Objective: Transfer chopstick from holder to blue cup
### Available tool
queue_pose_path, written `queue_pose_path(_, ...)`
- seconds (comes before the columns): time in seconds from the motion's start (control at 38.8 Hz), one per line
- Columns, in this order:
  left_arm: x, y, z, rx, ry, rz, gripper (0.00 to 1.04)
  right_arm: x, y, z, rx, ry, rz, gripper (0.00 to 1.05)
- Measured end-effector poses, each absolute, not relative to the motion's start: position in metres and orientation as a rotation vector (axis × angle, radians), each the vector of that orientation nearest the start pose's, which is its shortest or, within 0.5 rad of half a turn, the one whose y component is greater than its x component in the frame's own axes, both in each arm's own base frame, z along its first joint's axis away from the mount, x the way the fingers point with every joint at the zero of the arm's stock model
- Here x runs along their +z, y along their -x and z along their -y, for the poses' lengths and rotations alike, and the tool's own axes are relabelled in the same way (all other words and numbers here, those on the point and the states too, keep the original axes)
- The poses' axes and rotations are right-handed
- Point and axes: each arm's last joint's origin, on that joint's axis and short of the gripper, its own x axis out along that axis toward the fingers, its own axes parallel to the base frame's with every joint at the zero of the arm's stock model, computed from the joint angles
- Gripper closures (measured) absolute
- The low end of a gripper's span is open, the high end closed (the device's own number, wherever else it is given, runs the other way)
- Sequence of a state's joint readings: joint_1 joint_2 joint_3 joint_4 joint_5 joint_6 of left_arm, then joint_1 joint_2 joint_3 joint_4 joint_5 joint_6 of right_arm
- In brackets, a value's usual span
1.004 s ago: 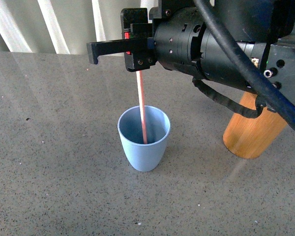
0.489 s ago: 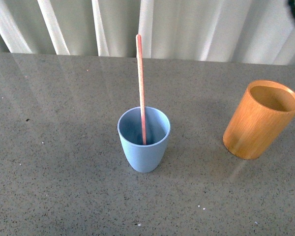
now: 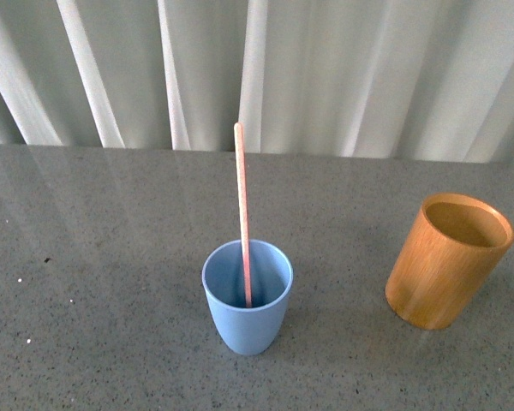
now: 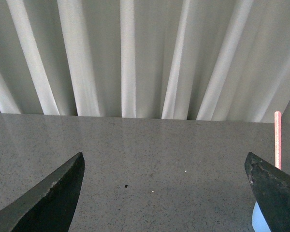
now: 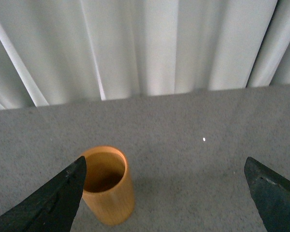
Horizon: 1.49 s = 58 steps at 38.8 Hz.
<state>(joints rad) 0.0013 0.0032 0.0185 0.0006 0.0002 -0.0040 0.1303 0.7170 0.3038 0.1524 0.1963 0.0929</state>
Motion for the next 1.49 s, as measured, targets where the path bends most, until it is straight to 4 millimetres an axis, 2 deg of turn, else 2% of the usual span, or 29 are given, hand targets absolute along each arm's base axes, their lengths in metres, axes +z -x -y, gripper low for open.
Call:
queue_pose_path(0.03, 0.17, -0.097, 0.0, 0.0, 0.004, 0.016, 0.07, 0.211, -0.161, -0.015, -0.074, -0.05, -0.243, 0.1)
queue_pose_path(0.13, 0.17, -0.097, 0.0, 0.001, 0.004, 0.016, 0.07, 0.204, -0.158, -0.014, 0.008, -0.027, -0.071, 0.27)
queue_pose_path(0.31, 0.17, -0.097, 0.0, 0.002, 0.004, 0.016, 0.07, 0.197, -0.148, -0.005, 0.026, -0.01, -0.004, 0.52)
queue_pose_path(0.49, 0.17, -0.097, 0.0, 0.001, 0.004, 0.016, 0.07, 0.185, -0.136, 0.0, 0.004, -0.004, -0.01, 0.91)
queue_pose_path(0.57, 0.17, -0.097, 0.0, 0.001, 0.004, 0.016, 0.07, 0.183, -0.133, 0.0, 0.004, 0.001, -0.004, 1.04)
queue_pose_path(0.95, 0.17, -0.097, 0.0, 0.001, 0.004, 0.016, 0.07, 0.173, -0.12, 0.0, 0.004, -0.001, 0.011, 1.04)
queue_pose_path(1.49, 0.17, -0.097, 0.0, 0.001, 0.004, 0.016, 0.07, 0.174, -0.108, 0.0, 0.003, -0.001, 0.027, 1.04)
